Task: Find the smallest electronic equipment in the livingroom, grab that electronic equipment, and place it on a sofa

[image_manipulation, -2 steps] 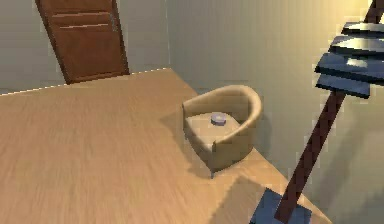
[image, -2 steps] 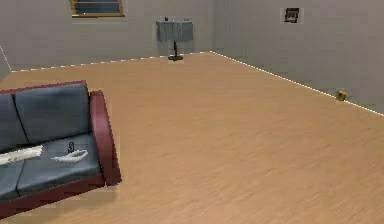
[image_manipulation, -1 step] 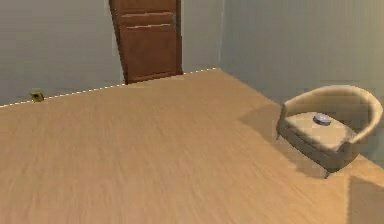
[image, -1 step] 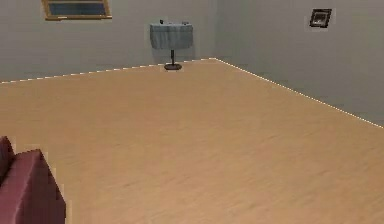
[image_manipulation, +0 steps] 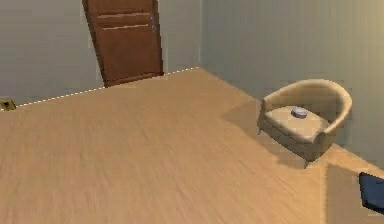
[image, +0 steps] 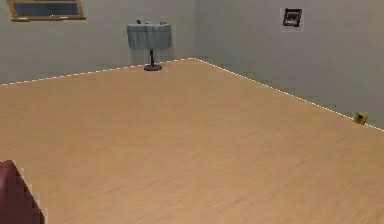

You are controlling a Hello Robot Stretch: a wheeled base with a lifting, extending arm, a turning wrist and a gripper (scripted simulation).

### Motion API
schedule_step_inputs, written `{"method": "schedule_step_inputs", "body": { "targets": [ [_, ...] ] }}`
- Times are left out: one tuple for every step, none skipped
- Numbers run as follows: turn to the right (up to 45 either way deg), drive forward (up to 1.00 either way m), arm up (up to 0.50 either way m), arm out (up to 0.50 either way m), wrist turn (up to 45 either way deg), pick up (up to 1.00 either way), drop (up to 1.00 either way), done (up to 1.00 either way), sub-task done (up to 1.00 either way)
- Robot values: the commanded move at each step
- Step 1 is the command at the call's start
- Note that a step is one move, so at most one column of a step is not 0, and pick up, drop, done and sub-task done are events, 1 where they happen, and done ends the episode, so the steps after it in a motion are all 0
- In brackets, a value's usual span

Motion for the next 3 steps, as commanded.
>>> {"method": "schedule_step_inputs", "body": {
  "targets": [
    [0.0, 0.25, 0.00, 0.00, 0.0, 0.00, 0.00, 0.00, 0.00],
    [-18.0, 0.00, 0.00, 0.00, 0.0, 0.00, 0.00, 0.00, 0.00],
    [0.0, 1.00, 0.00, 0.00, 0.0, 0.00, 0.00, 0.00, 0.00]
  ]
}}
